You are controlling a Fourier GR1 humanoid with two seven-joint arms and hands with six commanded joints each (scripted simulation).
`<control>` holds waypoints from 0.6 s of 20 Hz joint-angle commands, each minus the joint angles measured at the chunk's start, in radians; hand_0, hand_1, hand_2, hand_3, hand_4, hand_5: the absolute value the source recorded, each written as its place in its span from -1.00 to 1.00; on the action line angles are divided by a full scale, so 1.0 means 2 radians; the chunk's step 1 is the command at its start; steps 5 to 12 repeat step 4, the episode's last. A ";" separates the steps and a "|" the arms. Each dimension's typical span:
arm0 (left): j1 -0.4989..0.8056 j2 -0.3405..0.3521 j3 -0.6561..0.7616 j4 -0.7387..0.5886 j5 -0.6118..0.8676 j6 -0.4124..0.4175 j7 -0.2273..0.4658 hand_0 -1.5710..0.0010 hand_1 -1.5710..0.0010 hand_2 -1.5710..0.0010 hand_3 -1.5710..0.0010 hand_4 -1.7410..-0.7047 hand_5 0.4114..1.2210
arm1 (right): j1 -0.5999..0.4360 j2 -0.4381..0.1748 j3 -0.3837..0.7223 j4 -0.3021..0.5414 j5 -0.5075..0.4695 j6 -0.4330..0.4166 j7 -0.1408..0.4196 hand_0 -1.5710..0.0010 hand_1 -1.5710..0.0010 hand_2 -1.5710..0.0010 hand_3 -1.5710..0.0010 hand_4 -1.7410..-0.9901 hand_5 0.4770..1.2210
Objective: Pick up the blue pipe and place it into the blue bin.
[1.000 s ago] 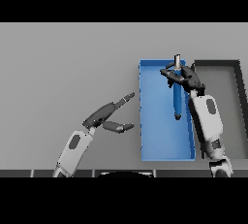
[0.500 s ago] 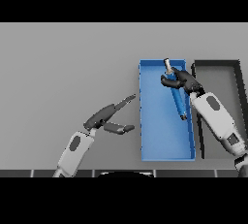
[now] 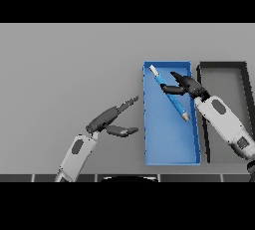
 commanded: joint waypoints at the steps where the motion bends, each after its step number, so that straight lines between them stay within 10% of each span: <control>1: 0.000 -0.001 -0.002 0.004 -0.003 0.000 -0.005 1.00 1.00 1.00 1.00 0.57 -0.79 | 0.000 -0.002 0.002 -0.001 0.001 0.004 0.002 0.98 0.98 0.98 0.99 0.75 -0.37; 12: 0.004 -0.007 -0.009 0.001 -0.009 0.006 -0.007 1.00 1.00 1.00 1.00 0.57 -0.79 | 0.006 -0.007 0.002 -0.008 0.000 0.010 -0.007 0.98 0.98 0.98 0.99 0.75 -0.36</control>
